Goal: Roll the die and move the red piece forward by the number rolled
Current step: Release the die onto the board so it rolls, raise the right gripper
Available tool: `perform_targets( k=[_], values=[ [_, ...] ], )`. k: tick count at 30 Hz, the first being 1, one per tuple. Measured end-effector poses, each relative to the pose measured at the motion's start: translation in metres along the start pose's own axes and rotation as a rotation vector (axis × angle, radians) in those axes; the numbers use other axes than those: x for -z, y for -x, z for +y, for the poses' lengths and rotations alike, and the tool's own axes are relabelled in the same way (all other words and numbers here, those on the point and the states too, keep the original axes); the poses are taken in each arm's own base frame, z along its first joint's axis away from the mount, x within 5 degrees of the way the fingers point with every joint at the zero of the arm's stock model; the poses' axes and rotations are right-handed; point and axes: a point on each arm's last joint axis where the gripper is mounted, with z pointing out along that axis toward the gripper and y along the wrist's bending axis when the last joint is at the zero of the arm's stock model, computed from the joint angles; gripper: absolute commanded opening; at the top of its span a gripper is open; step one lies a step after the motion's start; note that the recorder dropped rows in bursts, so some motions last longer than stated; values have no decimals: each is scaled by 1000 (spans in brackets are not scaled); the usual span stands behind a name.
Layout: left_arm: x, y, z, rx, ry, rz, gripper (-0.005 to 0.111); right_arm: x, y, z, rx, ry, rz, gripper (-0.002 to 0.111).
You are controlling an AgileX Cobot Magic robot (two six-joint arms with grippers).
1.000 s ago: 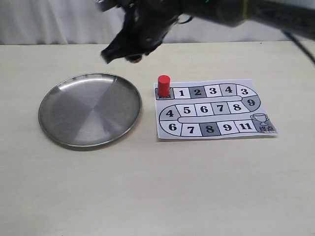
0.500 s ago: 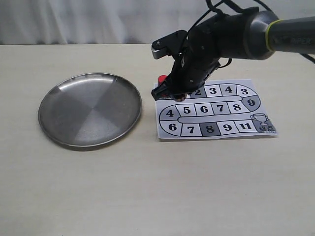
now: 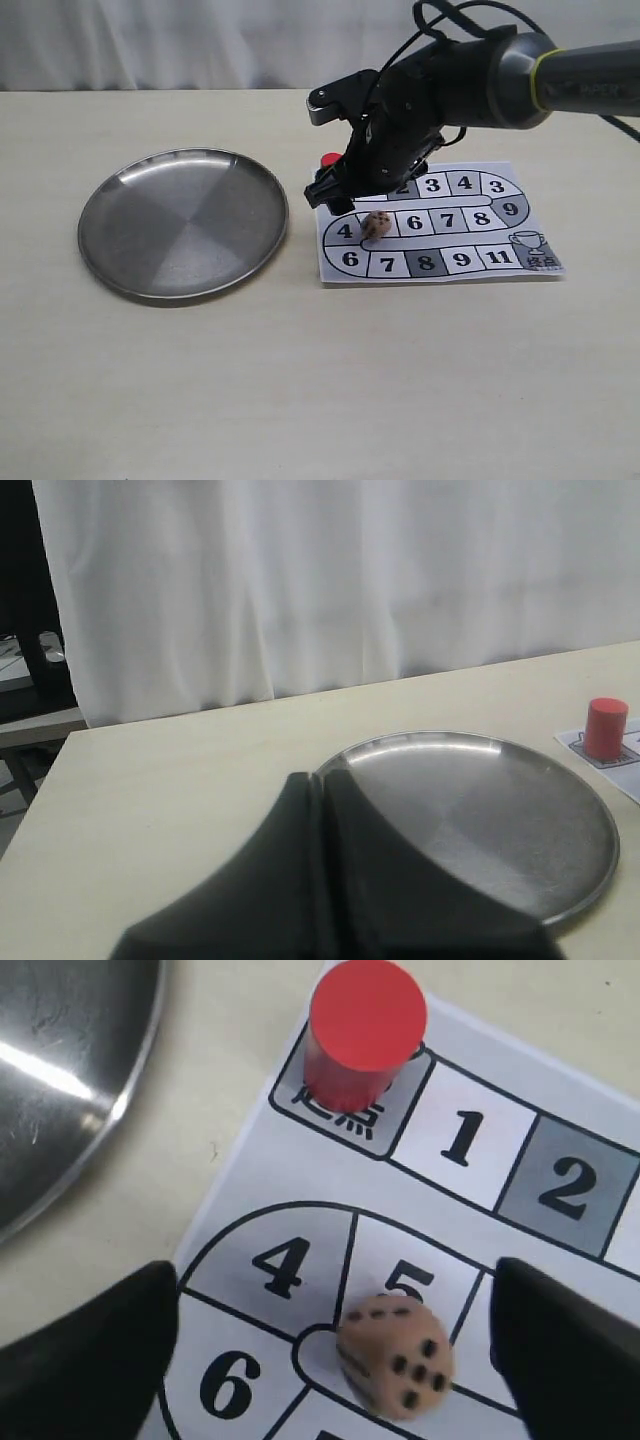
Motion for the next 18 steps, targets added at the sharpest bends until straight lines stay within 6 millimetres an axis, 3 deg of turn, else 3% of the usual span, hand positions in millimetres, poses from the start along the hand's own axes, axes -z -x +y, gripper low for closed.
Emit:
perform_targets(
  k=[13, 18],
  values=[
    [0, 0, 0, 0, 0, 0, 0, 1, 3, 0, -5, 5, -31, 89],
    [0, 0, 0, 0, 0, 0, 0, 26, 11, -3, -4, -2, -92, 89]
  ],
)
